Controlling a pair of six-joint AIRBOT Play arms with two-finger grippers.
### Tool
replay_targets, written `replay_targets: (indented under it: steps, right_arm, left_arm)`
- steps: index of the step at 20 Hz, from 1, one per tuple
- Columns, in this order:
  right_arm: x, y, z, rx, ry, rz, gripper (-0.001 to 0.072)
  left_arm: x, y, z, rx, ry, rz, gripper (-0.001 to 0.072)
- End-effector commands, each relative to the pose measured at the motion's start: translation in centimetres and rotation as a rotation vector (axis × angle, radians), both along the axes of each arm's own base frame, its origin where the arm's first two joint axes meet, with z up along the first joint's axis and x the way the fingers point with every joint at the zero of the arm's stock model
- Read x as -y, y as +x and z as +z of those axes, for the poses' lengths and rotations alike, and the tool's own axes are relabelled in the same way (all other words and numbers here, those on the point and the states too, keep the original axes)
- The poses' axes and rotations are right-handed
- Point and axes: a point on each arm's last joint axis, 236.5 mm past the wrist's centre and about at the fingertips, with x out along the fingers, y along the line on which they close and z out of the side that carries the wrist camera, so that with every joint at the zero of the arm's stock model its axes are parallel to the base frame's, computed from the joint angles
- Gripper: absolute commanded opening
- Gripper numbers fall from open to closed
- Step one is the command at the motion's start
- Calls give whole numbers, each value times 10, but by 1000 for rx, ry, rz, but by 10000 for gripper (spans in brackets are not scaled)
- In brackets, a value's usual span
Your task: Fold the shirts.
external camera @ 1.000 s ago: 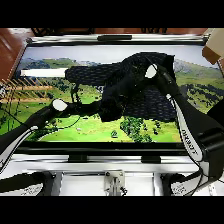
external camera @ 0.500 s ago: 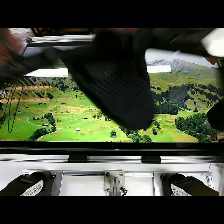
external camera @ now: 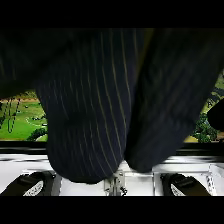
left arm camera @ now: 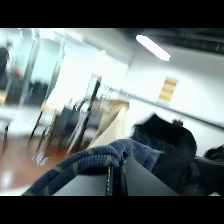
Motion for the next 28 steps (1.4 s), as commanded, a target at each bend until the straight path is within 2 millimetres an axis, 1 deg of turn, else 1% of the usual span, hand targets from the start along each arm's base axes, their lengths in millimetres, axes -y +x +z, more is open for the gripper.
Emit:
replay_targets:
  steps: [1,2,3,4,5,7,9,11,12,13,14,15,16,17,18,19,20,21,22,23,24,25,26,28]
  right_arm:
    - [25,13,-94,-345,-192,-115,106]
    - [29,18,-131,-473,-255,-131,106]
    - [29,19,-168,-598,-313,-123,105]
    - [28,18,-207,-733,-363,-109,106]
    - [28,18,-244,-841,-407,-98,106]
    - [31,21,-311,-996,-466,-107,106]
    - [37,20,-376,-1124,-514,-126,106]
    - [49,18,-430,-1208,-551,-179,106]
    - [57,22,-449,-1218,-554,-225,107]
    - [62,29,-464,-1209,-548,-263,108]
    - [65,37,-470,-1179,-551,-283,132]
    - [69,48,-467,-1127,-560,-306,132]
    - [74,61,-459,-1063,-568,-331,324]
    - [77,74,-444,-983,-594,-338,584]
    - [78,86,-424,-904,-609,-343,585]
    - [77,98,-399,-816,-619,-342,585]
    - [70,104,-375,-741,-626,-312,585]
    - [59,106,-353,-685,-617,-262,585]
    - [50,107,-338,-642,-602,-232,585]
    - [41,108,-329,-615,-575,-204,585]
    - [32,108,-328,-611,-554,-172,585]
    - [22,108,-334,-623,-548,-127,586]
    - [13,110,-344,-633,-559,-85,619]
    - [4,123,-369,-632,-628,-27,620]
  left_arm:
    - [22,41,-91,-299,166,-47,66]
    - [26,59,-125,-392,211,-53,65]
    - [31,77,-165,-491,254,-65,65]
    - [36,91,-201,-583,282,-82,65]
    - [40,103,-242,-681,305,-98,66]
    - [44,120,-318,-861,335,-115,66]
    - [45,126,-387,-1022,358,-128,66]
    - [48,124,-436,-1140,375,-147,66]
    - [50,121,-454,-1176,391,-158,66]
    - [54,119,-467,-1195,412,-172,66]
    - [57,117,-478,-1212,428,-185,66]
    - [60,116,-485,-1225,438,-194,66]
    - [62,117,-490,-1230,445,-199,66]
    - [63,119,-492,-1227,446,-195,66]
    - [63,123,-492,-1221,439,-186,66]
    - [61,127,-491,-1212,429,-173,66]
    - [61,130,-490,-1203,422,-162,66]
    - [61,134,-490,-1195,415,-151,66]
    - [61,136,-490,-1191,411,-146,66]
    - [61,136,-490,-1191,410,-145,66]
    - [61,136,-490,-1193,411,-145,66]
    - [61,136,-490,-1193,411,-145,66]
    - [61,136,-490,-1193,410,-146,66]
    - [61,134,-491,-1198,413,-152,66]
